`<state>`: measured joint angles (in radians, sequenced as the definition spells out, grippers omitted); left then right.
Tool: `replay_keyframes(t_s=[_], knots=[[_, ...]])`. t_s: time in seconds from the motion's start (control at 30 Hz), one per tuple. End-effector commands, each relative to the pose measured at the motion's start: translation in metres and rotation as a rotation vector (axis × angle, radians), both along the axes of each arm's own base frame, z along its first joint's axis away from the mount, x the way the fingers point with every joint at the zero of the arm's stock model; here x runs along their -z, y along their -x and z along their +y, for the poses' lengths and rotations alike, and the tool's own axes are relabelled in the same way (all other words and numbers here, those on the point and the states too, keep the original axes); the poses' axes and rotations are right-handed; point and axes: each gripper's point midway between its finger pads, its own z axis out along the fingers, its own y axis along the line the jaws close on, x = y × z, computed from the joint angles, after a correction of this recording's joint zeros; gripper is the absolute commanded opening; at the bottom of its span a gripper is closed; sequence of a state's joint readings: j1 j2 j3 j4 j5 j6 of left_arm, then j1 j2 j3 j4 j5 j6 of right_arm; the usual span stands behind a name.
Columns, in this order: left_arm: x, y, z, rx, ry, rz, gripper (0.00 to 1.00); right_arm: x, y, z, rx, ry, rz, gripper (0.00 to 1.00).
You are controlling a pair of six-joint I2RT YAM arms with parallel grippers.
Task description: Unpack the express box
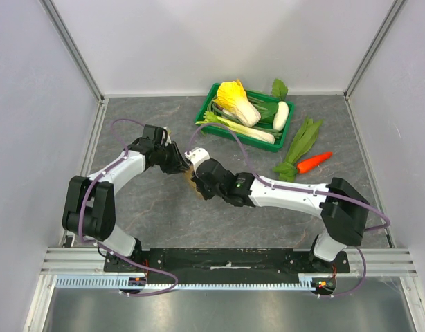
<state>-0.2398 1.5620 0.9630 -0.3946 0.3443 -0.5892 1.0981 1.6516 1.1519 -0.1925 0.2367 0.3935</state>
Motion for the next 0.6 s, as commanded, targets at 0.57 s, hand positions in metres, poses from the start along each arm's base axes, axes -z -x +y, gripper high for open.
replay_keyframes(t_s=[0.57], knots=[[0.041, 0.007, 0.028, -0.014, -0.162, 0.033, 0.29, -0.066, -0.002, -0.021, 0.058, -0.02, -0.09, 0.0]])
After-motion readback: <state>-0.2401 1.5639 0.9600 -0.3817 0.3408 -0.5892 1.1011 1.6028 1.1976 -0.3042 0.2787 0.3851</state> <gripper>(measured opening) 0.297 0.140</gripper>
